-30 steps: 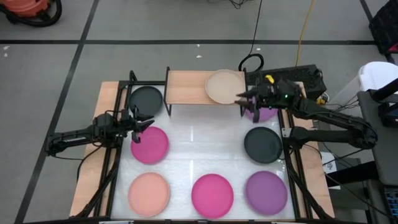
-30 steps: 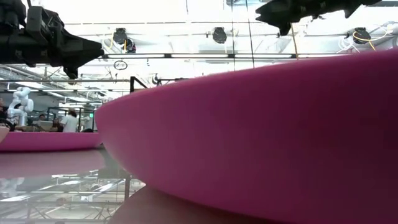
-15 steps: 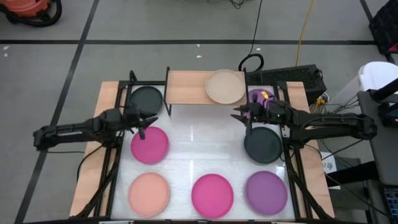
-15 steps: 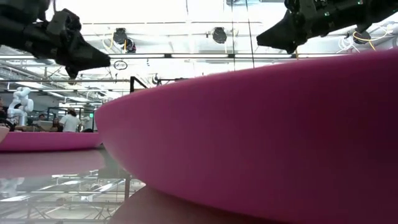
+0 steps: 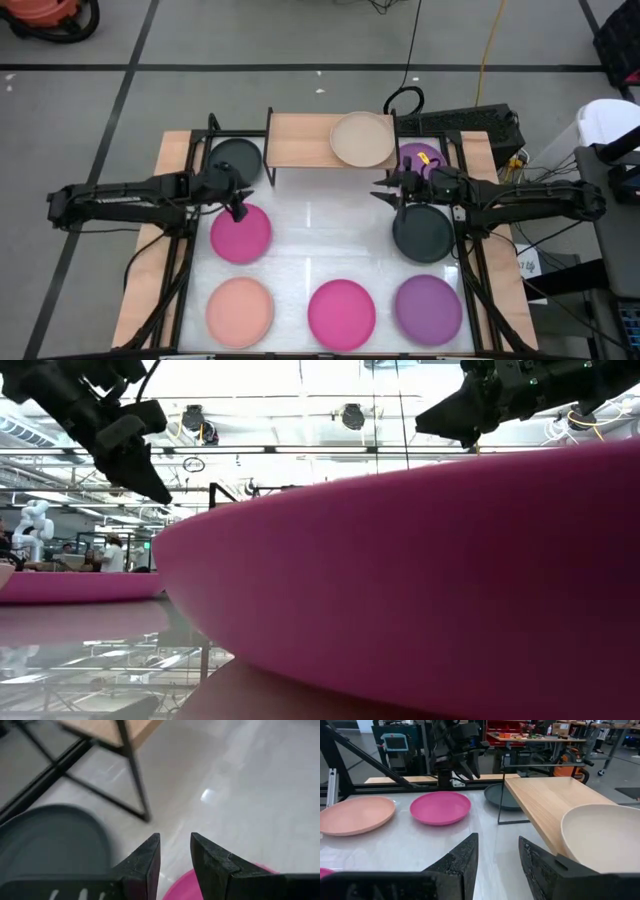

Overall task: Place and stack plates onto a shelf
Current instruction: Stack the left black plate on the gray plate on the shelf

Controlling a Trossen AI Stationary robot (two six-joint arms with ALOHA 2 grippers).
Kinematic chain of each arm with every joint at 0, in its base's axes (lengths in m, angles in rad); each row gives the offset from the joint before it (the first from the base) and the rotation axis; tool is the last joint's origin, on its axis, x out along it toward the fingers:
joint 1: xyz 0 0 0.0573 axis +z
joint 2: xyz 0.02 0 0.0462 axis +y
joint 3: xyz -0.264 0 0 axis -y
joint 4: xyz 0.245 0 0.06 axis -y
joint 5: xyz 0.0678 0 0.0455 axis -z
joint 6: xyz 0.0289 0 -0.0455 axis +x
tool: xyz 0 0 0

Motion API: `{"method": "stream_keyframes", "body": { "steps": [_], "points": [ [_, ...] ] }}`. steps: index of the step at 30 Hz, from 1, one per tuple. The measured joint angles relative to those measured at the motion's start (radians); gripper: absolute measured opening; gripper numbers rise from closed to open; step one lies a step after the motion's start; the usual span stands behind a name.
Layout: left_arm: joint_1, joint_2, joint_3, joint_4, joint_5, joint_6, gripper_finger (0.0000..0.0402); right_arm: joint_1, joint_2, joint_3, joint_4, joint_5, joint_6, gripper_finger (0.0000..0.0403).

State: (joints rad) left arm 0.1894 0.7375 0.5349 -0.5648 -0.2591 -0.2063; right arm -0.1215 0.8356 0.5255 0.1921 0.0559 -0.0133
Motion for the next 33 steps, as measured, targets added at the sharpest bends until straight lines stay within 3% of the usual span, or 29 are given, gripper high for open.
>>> {"method": "stream_keyframes", "body": {
  "steps": [7,14,24,33],
  "points": [
    [0.0,0.007,0.03,-0.105,-0.064,-0.065,0.0113,0.0,0.0,0.0,-0.001,0.0,0.0,0.0125],
    [0.009,0.007,0.03,-0.131,-0.201,-0.202,0.0113,0.0,0.0,0.0,-0.001,-0.004,0.001,0.0125],
    [0.125,0.019,0.03,-0.244,-0.206,-0.39,0.0113,0.0,0.0,0.0,0.024,-0.004,0.001,0.0125],
    [0.243,0.15,0.03,-0.224,-0.126,-0.363,0.0113,0.0,0.0,0.0,0.036,-0.004,-0.012,0.0125]
  ]
}}
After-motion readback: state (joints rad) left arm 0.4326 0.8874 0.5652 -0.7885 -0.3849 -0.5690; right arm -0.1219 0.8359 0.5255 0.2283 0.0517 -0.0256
